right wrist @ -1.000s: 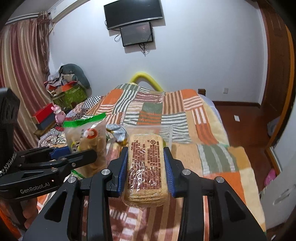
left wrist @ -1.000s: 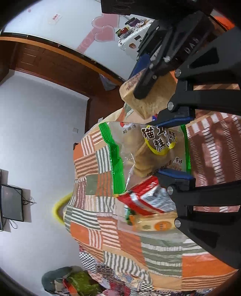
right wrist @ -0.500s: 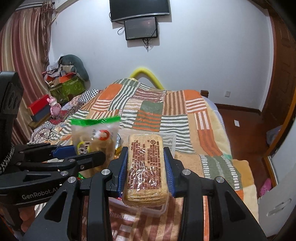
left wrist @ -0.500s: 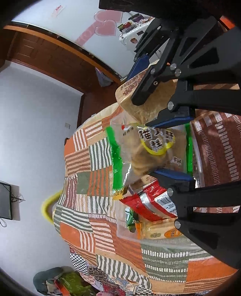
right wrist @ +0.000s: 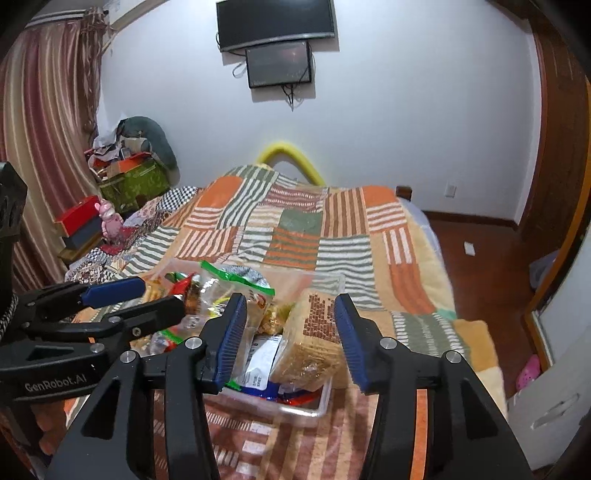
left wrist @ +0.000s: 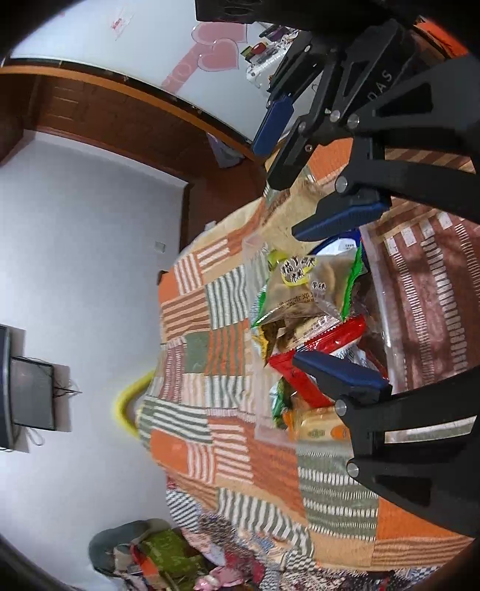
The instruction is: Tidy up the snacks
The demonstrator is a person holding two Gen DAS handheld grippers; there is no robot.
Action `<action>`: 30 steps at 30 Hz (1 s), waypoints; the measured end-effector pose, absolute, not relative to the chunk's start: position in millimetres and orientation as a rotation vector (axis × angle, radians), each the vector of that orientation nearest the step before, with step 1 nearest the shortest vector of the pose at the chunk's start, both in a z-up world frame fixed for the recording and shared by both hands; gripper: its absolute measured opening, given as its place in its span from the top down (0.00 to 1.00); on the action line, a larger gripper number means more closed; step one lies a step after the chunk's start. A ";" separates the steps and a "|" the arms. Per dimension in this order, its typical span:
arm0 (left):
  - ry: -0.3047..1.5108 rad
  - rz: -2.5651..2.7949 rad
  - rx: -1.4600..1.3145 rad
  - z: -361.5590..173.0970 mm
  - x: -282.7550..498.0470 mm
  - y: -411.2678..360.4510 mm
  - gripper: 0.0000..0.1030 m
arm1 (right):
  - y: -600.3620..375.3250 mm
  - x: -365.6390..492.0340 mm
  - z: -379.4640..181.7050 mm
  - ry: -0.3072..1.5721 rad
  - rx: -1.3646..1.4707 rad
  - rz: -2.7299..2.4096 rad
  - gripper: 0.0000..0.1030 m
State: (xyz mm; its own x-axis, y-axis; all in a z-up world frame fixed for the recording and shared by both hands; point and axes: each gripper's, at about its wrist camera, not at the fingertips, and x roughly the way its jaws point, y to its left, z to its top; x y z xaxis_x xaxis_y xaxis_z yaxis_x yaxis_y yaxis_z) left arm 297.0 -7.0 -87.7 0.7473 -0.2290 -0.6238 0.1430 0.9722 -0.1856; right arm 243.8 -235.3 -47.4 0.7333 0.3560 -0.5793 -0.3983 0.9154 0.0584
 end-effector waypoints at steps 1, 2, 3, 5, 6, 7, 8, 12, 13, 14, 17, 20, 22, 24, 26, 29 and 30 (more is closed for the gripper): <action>0.678 -0.202 -0.125 -80.8 289.4 -5.7 0.40 | -235.8 240.4 -42.8 0.614 -0.073 0.418 0.55; 0.655 -0.196 -0.118 -72.7 280.1 -4.8 0.40 | -236.7 236.2 -37.4 0.602 -0.073 0.420 0.55; 0.633 -0.191 -0.109 -65.8 270.8 -4.0 0.40 | -237.9 228.8 -29.3 0.585 -0.072 0.423 0.55; 0.583 -0.190 -0.086 -47.4 247.2 -1.0 0.40 | -240.7 217.8 -16.6 0.553 -0.068 0.426 0.55; 0.565 -0.191 -0.083 -41.3 237.6 -0.4 0.40 | -242.1 211.6 -9.8 0.536 -0.064 0.429 0.55; 0.535 -0.190 -0.081 -31.9 221.7 2.3 0.40 | -243.9 203.2 -1.6 0.517 -0.057 0.433 0.55; 0.516 -0.187 -0.079 -25.5 211.2 3.9 0.40 | -245.6 194.5 5.4 0.498 -0.049 0.438 0.55; 0.427 -0.155 -0.061 2.0 164.1 11.1 0.37 | -250.2 153.8 34.6 0.414 -0.023 0.453 0.55; 0.408 -0.142 -0.060 7.5 153.0 12.9 0.36 | -250.5 146.1 39.0 0.400 -0.019 0.456 0.54; 0.392 -0.130 -0.062 12.2 142.8 15.0 0.34 | -251.0 136.0 44.7 0.383 -0.013 0.460 0.52; 0.336 -0.094 -0.063 25.4 111.8 19.1 0.29 | -250.3 113.1 55.7 0.346 -0.008 0.471 0.42; 0.287 -0.070 -0.053 35.1 84.9 19.7 0.22 | -249.1 91.6 62.6 0.302 -0.013 0.466 0.34; 0.260 -0.055 -0.046 39.4 70.4 18.9 0.18 | -247.1 82.2 63.6 0.280 -0.026 0.455 0.27; 0.244 -0.049 -0.045 41.2 62.6 18.8 0.14 | -245.3 73.6 63.6 0.262 -0.026 0.443 0.23; 0.235 -0.050 -0.051 42.7 54.2 18.5 0.12 | -243.8 69.3 63.1 0.255 -0.026 0.445 0.21; 0.218 -0.044 -0.050 43.2 44.3 17.3 0.08 | -241.3 64.1 62.3 0.244 -0.035 0.435 0.15; 0.213 -0.042 -0.048 42.7 42.4 17.3 0.07 | -242.4 61.1 62.4 0.238 -0.033 0.432 0.14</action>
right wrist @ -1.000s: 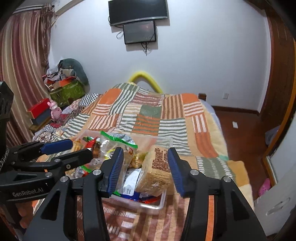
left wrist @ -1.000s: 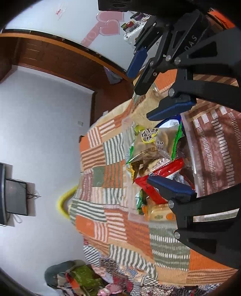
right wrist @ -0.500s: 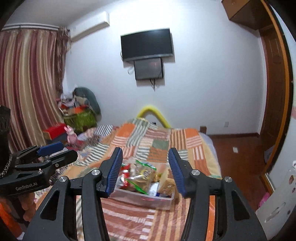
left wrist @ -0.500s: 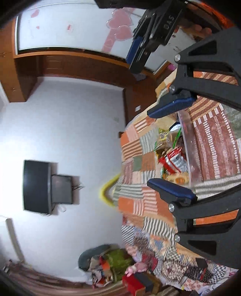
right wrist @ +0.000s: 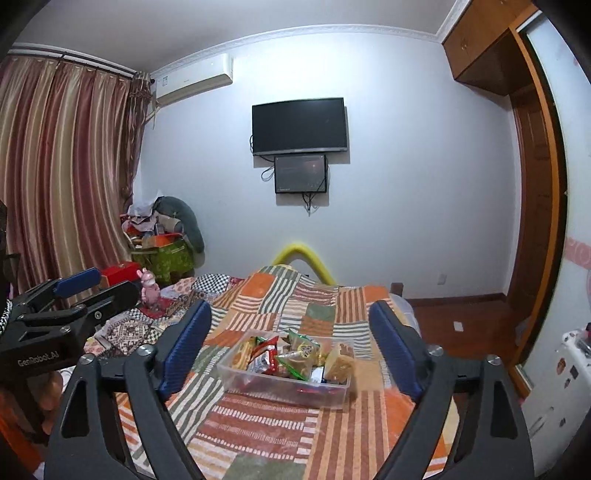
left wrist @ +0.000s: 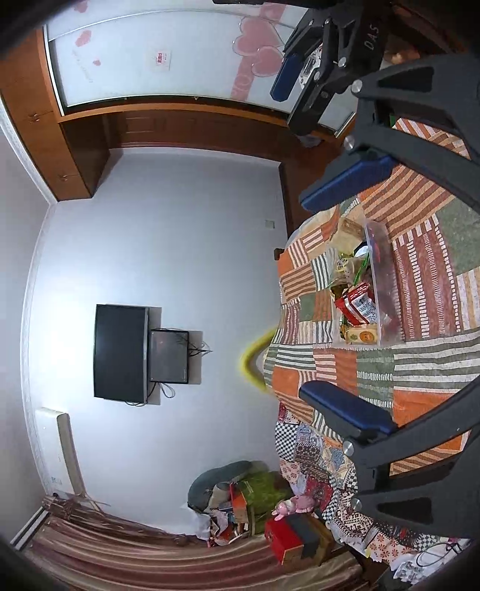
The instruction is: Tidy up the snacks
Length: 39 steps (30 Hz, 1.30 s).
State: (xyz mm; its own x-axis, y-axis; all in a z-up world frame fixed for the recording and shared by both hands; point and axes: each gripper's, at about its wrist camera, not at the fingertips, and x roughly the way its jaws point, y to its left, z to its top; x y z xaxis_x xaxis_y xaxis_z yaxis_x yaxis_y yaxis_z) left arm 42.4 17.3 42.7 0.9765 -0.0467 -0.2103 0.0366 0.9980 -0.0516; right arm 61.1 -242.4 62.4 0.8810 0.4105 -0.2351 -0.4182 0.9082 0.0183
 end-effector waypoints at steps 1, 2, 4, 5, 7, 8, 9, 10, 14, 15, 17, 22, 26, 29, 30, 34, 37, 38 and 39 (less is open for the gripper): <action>0.208 -0.040 -0.044 42.9 40.1 16.7 0.07 | -242.6 59.2 62.9 0.231 -0.030 0.429 0.11; 0.202 -0.041 -0.041 43.5 37.4 16.0 0.06 | -242.8 57.5 63.1 0.227 -0.027 0.425 0.08; 0.195 -0.039 -0.041 43.8 33.5 14.5 0.03 | -244.2 51.7 63.1 0.218 -0.018 0.415 0.04; 0.191 -0.036 -0.040 43.6 32.1 14.1 0.02 | -244.5 51.2 62.7 0.216 -0.014 0.410 0.01; 0.188 -0.035 -0.036 43.4 29.6 12.0 0.01 | -245.7 50.4 61.7 0.214 -0.002 0.401 0.00; 0.187 -0.036 -0.035 43.0 28.6 11.6 0.01 | -246.3 50.1 61.4 0.213 0.000 0.398 0.00; 0.187 -0.036 -0.037 42.8 27.1 11.6 0.00 | -246.7 50.3 60.7 0.211 0.000 0.392 0.00; 0.188 -0.037 -0.040 42.3 26.9 11.7 0.00 | -247.3 48.0 60.1 0.211 -0.002 0.387 0.00; 0.193 -0.047 -0.047 40.7 26.6 11.5 0.00 | -245.5 43.6 57.4 0.205 -0.014 0.375 0.00; 0.195 -0.049 -0.048 40.4 26.7 11.5 0.00 | -245.7 42.0 56.8 0.203 -0.015 0.373 0.00; 0.197 -0.049 -0.046 39.2 26.5 10.8 0.00 | -245.9 40.4 56.7 0.200 -0.014 0.370 0.00; 0.196 -0.053 -0.044 38.1 26.6 10.0 0.00 | -246.4 36.9 54.8 0.197 -0.013 0.362 0.00; 0.199 -0.052 -0.044 36.7 26.8 9.5 0.00 | -245.7 35.0 53.3 0.197 -0.015 0.363 0.00; 0.201 -0.054 -0.047 35.6 26.6 9.8 0.00 | -246.1 33.2 53.4 0.196 -0.014 0.367 0.00; 0.201 -0.054 -0.046 35.7 26.6 10.5 0.00 | -246.0 32.8 53.8 0.196 -0.014 0.367 0.00; 0.204 -0.057 -0.046 34.6 28.2 10.3 0.00 | -248.2 32.0 54.4 0.195 -0.005 0.375 0.00; 0.202 -0.061 -0.044 34.5 28.8 10.0 0.00 | -248.8 31.2 55.3 0.191 -0.004 0.376 0.00; 0.201 -0.063 -0.042 34.3 28.8 10.3 0.00 | -249.2 31.0 55.7 0.190 -0.005 0.377 0.00; 0.201 -0.068 -0.042 33.8 28.6 10.0 0.00 | -249.6 31.2 55.9 0.189 -0.005 0.378 0.00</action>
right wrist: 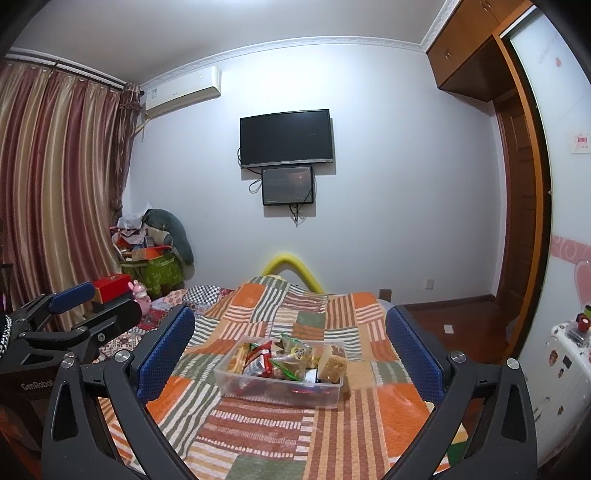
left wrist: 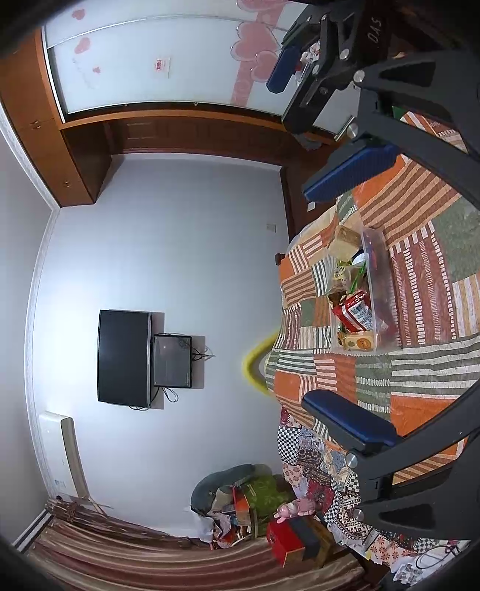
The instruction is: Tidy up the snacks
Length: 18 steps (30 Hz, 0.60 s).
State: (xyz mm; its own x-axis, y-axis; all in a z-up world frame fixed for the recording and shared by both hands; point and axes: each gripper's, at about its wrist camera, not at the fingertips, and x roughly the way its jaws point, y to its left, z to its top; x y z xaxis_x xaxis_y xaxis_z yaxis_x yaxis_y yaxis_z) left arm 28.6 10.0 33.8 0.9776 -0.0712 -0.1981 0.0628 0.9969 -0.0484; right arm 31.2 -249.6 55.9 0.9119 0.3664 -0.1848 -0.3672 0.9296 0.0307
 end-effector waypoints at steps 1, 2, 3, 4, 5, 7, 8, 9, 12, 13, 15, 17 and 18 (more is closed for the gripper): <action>0.200 -0.072 -0.043 33.5 28.4 10.0 0.00 | -250.0 31.1 56.3 0.188 -0.005 0.379 0.00; 0.198 -0.074 -0.045 33.1 28.2 10.1 0.00 | -249.7 31.2 56.4 0.187 -0.006 0.380 0.00; 0.197 -0.076 -0.047 33.0 28.3 10.5 0.00 | -249.3 31.7 56.5 0.187 -0.008 0.379 0.00; 0.198 -0.079 -0.049 33.1 28.6 10.5 0.00 | -249.6 31.7 57.1 0.185 -0.008 0.378 0.00; 0.200 -0.085 -0.052 33.0 29.1 11.2 0.00 | -249.5 32.3 57.2 0.185 -0.008 0.378 0.00; 0.207 -0.093 -0.059 33.4 31.0 11.9 0.00 | -249.6 32.5 57.4 0.186 -0.007 0.377 0.00; 0.212 -0.098 -0.061 33.2 32.1 12.1 0.00 | -249.6 32.5 57.4 0.187 -0.007 0.376 0.00; 0.215 -0.098 -0.062 33.1 33.0 12.0 0.00 | -249.6 33.0 57.4 0.188 -0.006 0.377 0.00; 0.213 -0.091 -0.062 32.4 34.3 11.4 0.00 | -249.7 33.5 57.0 0.192 -0.006 0.376 0.00; 0.215 -0.092 -0.063 32.0 34.9 11.5 0.00 | -249.9 33.8 57.2 0.193 -0.006 0.374 0.00; 0.220 -0.095 -0.066 31.6 36.1 11.3 0.00 | -250.0 34.8 56.3 0.199 -0.005 0.376 0.00; 0.226 -0.101 -0.069 30.7 37.7 11.4 0.00 | -250.3 35.7 55.9 0.202 -0.004 0.376 0.00; 0.228 -0.103 -0.070 30.5 38.3 11.3 0.00 | -250.2 36.0 56.2 0.203 -0.003 0.375 0.00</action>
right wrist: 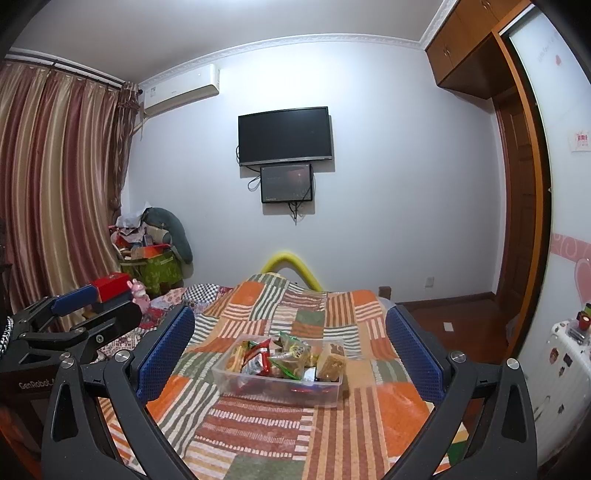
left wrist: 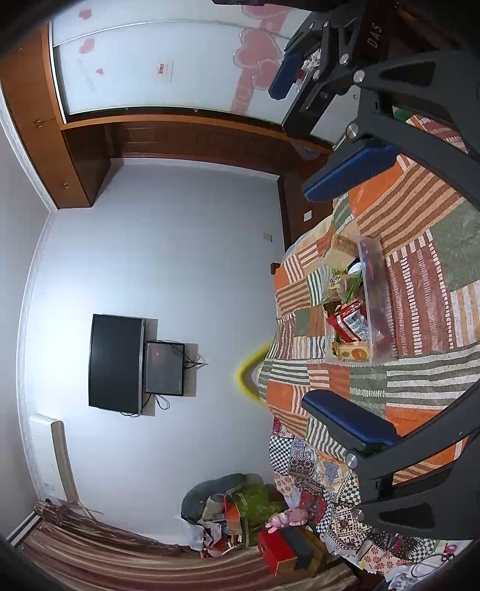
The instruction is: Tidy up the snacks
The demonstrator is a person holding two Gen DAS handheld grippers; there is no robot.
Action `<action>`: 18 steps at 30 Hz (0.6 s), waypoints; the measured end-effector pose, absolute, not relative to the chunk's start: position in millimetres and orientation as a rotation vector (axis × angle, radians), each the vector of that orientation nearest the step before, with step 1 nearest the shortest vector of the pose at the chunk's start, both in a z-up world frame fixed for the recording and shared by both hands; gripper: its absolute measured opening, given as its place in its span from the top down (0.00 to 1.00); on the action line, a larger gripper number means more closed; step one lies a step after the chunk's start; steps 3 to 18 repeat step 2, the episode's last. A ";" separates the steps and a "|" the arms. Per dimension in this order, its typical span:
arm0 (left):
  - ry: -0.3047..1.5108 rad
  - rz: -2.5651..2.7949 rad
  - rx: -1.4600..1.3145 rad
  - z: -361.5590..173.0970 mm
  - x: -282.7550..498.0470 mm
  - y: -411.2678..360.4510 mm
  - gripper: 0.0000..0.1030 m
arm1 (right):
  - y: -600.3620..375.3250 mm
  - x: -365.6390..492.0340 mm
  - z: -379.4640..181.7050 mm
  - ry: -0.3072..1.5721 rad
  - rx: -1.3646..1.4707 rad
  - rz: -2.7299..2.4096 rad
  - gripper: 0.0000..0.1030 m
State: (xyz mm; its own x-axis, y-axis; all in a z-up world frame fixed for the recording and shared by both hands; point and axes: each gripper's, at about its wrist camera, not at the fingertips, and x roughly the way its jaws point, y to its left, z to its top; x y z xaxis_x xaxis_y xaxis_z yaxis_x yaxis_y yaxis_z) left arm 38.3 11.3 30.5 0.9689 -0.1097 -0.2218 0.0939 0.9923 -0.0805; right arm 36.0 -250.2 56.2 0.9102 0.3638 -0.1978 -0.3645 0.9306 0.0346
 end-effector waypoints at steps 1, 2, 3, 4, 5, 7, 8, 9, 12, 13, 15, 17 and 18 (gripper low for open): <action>0.230 -0.103 -0.069 29.8 38.9 11.0 0.00 | -250.4 36.3 56.4 0.205 -0.003 0.376 0.00; 0.232 -0.103 -0.070 29.3 39.7 11.0 0.00 | -250.7 36.5 56.2 0.206 -0.003 0.376 0.00; 0.232 -0.103 -0.070 29.3 39.7 11.0 0.00 | -250.7 36.5 56.2 0.206 -0.003 0.376 0.00; 0.232 -0.103 -0.070 29.3 39.7 11.0 0.00 | -250.7 36.5 56.2 0.206 -0.003 0.376 0.00; 0.232 -0.103 -0.070 29.3 39.7 11.0 0.00 | -250.7 36.5 56.2 0.206 -0.003 0.376 0.00; 0.232 -0.103 -0.070 29.3 39.7 11.0 0.00 | -250.7 36.5 56.2 0.206 -0.003 0.376 0.00; 0.232 -0.103 -0.070 29.3 39.7 11.0 0.00 | -250.7 36.5 56.2 0.206 -0.003 0.376 0.00; 0.232 -0.103 -0.070 29.3 39.7 11.0 0.00 | -250.7 36.5 56.2 0.206 -0.003 0.376 0.00; 0.232 -0.103 -0.070 29.3 39.7 11.0 0.00 | -250.7 36.5 56.2 0.206 -0.003 0.376 0.00; 0.232 -0.103 -0.070 29.3 39.7 11.0 0.00 | -250.7 36.5 56.2 0.206 -0.003 0.376 0.00; 0.232 -0.103 -0.070 29.3 39.7 11.0 0.00 | -250.7 36.5 56.2 0.206 -0.003 0.376 0.00; 0.232 -0.103 -0.070 29.3 39.7 11.0 0.00 | -250.7 36.5 56.2 0.206 -0.003 0.376 0.00; 0.232 -0.103 -0.070 29.3 39.7 11.0 0.00 | -250.7 36.5 56.2 0.206 -0.003 0.376 0.00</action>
